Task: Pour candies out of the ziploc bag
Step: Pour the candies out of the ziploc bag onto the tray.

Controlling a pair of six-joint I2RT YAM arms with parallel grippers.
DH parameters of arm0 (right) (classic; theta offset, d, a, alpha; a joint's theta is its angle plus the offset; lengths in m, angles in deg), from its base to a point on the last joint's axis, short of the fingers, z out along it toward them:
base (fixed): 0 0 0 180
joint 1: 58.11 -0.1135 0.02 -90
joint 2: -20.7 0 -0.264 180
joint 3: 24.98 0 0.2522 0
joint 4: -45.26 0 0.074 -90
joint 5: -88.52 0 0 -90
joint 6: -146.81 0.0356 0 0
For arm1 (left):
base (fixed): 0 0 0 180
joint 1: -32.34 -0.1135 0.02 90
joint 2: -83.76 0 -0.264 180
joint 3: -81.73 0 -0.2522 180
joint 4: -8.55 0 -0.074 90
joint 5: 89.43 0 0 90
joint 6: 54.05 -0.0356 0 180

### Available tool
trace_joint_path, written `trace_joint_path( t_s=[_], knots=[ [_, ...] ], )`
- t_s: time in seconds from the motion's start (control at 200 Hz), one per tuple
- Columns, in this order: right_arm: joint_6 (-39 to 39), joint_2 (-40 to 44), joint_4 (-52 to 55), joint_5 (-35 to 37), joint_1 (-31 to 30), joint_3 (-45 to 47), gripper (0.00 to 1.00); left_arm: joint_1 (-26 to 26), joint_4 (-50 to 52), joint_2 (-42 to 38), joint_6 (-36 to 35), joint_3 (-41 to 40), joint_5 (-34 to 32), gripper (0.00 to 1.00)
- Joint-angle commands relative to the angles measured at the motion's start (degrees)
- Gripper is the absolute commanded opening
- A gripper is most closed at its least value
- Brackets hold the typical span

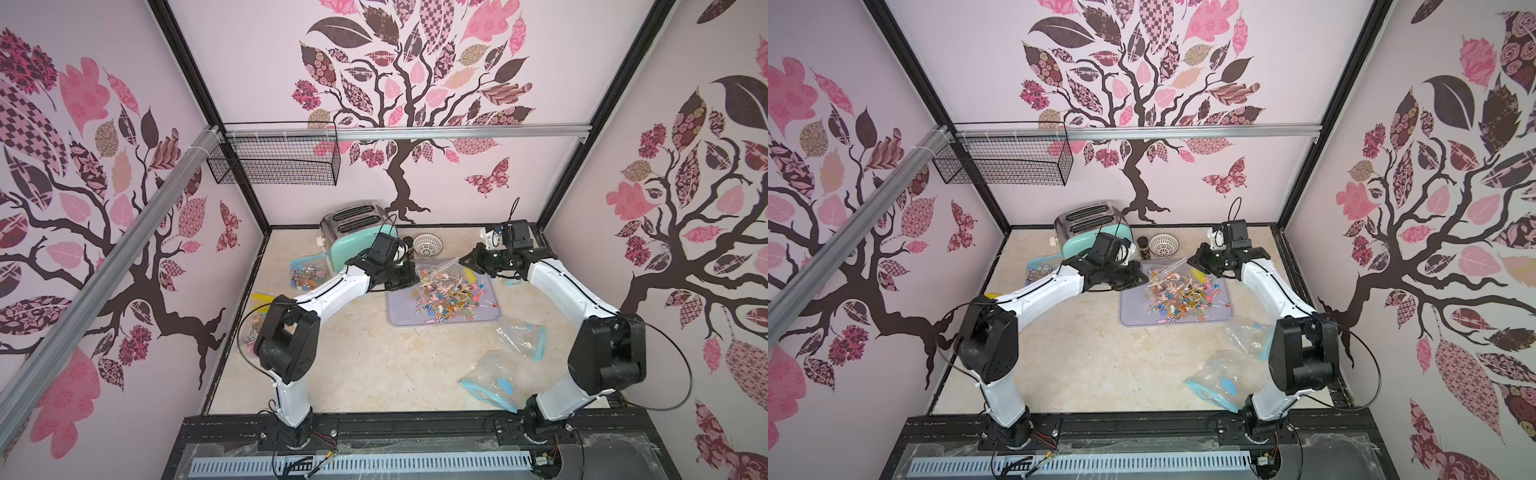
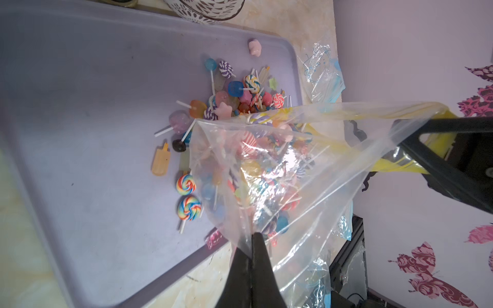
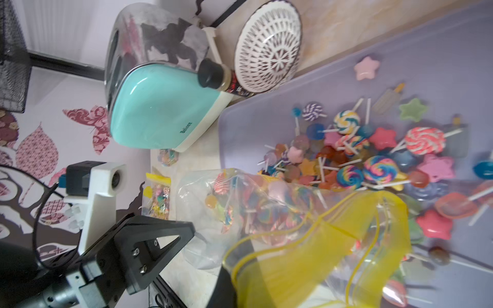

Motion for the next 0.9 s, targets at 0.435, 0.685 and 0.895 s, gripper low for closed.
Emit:
trace_joint_path(
  t_s=[0.435, 0.685, 0.895],
  knots=[
    [-2.64, -7.96, -3.17, 1.39, 4.18, -3.26, 0.00, 0.32, 4.68, 12.28, -2.09, 16.07, 1.83, 0.00],
    [-2.47, -7.18, -3.73, 1.21, 4.17, -0.82, 0.22, 0.56, 10.81, 11.83, -4.07, 22.57, 1.52, 0.00],
    [-2.04, -6.55, -4.34, 0.80, 4.16, 0.92, 0.32, 1.02, 13.90, 11.68, -5.13, 24.78, 1.70, 0.00]
  ],
)
